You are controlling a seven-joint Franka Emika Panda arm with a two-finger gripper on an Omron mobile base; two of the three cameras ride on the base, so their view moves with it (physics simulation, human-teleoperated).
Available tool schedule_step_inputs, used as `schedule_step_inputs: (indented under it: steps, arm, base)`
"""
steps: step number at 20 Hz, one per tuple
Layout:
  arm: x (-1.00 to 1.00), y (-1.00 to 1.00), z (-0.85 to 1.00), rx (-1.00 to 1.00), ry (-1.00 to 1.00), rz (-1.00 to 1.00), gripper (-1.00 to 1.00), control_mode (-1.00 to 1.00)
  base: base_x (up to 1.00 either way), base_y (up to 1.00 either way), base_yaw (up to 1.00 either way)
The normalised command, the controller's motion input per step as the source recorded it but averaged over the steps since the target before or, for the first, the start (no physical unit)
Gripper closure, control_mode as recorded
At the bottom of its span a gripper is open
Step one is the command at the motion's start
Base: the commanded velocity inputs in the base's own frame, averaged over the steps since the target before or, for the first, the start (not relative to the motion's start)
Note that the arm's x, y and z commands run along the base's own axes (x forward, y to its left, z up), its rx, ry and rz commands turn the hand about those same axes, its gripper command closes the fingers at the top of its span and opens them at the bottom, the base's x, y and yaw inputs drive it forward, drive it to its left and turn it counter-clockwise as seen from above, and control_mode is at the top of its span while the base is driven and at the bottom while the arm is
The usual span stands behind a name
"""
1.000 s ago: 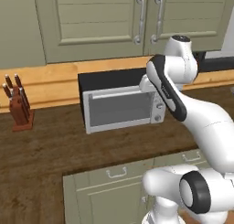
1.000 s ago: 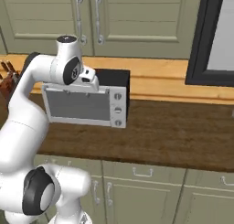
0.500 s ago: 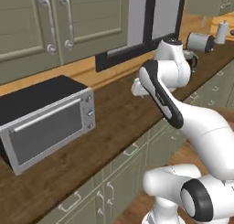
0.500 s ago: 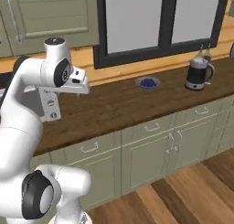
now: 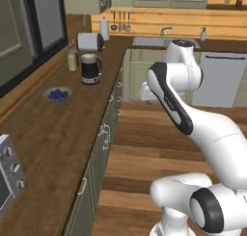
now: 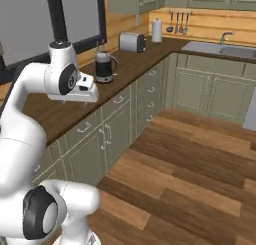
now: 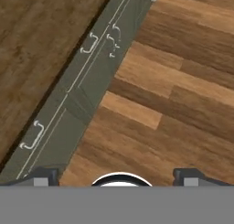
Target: Navigate to the stand mixer.
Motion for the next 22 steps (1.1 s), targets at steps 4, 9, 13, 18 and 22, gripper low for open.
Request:
schedule_step_inputs:
  steps: [4, 9, 13, 18, 22]
  arm:
    - [0.0, 0.0, 0.0, 0.0, 0.0, 0.0, -1.0, 1.0]
    - [0.0, 0.0, 0.0, 0.0, 0.0, 0.0, -1.0, 1.0]
    - [0.0, 0.0, 0.0, 0.0, 0.0, 0.0, -1.0, 1.0]
    - [0.0, 0.0, 0.0, 0.0, 0.0, 0.0, -1.0, 1.0]
    - [0.0, 0.0, 0.0, 0.0, 0.0, 0.0, -1.0, 1.0]
  base:
    - [0.2, -0.15, -0.84]
    - [0.27, -0.1, -0.83]
    - [0.35, -0.05, -0.79]
    - [0.43, -0.08, -0.73]
    - [0.69, -0.01, -0.67]
